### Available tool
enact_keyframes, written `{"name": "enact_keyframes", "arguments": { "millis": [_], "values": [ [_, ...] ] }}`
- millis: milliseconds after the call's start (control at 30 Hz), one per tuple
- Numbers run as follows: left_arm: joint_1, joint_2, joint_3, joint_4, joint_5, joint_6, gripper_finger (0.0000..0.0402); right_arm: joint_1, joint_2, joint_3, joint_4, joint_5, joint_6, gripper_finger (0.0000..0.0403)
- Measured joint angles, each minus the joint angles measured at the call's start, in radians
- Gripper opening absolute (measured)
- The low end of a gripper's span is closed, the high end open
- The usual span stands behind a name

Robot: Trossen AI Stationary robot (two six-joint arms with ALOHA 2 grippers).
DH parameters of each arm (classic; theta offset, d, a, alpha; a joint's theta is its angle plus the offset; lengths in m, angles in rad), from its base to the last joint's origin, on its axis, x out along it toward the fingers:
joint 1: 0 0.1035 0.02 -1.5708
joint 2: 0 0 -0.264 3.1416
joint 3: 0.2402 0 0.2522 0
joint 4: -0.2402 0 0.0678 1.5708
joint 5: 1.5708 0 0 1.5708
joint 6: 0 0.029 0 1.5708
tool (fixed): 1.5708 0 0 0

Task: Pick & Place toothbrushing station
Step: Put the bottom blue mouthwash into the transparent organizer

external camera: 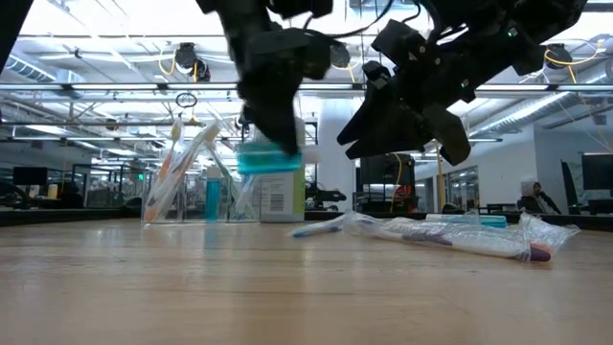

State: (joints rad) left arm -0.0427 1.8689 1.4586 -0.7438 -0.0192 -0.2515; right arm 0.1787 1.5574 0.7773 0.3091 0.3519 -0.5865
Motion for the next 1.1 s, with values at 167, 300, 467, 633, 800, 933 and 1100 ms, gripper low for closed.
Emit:
{"name": "enact_keyframes", "arguments": {
  "millis": [167, 300, 467, 633, 800, 933, 1100],
  "values": [
    [-0.003, -0.083, 0.002, -0.168, -0.143, -0.086, 0.0076, -0.002, 0.0, 0.0, -0.019, 0.023, 0.034, 0.0143],
    [-0.015, -0.19, 0.002, -0.227, -0.344, -0.124, 0.0076, -0.003, 0.0, 0.0, -0.03, 0.042, 0.051, 0.0143],
    [-0.052, -0.355, 0.002, -0.208, -0.674, -0.144, 0.0076, -0.003, 0.0, 0.0, -0.035, 0.041, 0.052, 0.0142],
    [-0.08, -0.496, -0.164, 0.032, -0.832, -0.13, 0.0076, -0.003, 0.0, 0.0, -0.04, 0.041, 0.052, 0.0141],
    [-0.064, -0.564, -0.543, 0.606, -0.819, -0.008, 0.0076, -0.003, 0.0, 0.0, -0.039, 0.039, 0.077, 0.0141],
    [-0.015, -0.541, -0.792, 1.119, -0.856, 0.15, 0.0076, -0.003, 0.0, 0.0, -0.038, 0.037, 0.078, 0.0141],
    [0.044, -0.471, -0.969, 1.524, -0.857, 0.161, 0.0076, -0.003, 0.0, 0.0, -0.037, 0.037, 0.077, 0.0141]
  ]
}}
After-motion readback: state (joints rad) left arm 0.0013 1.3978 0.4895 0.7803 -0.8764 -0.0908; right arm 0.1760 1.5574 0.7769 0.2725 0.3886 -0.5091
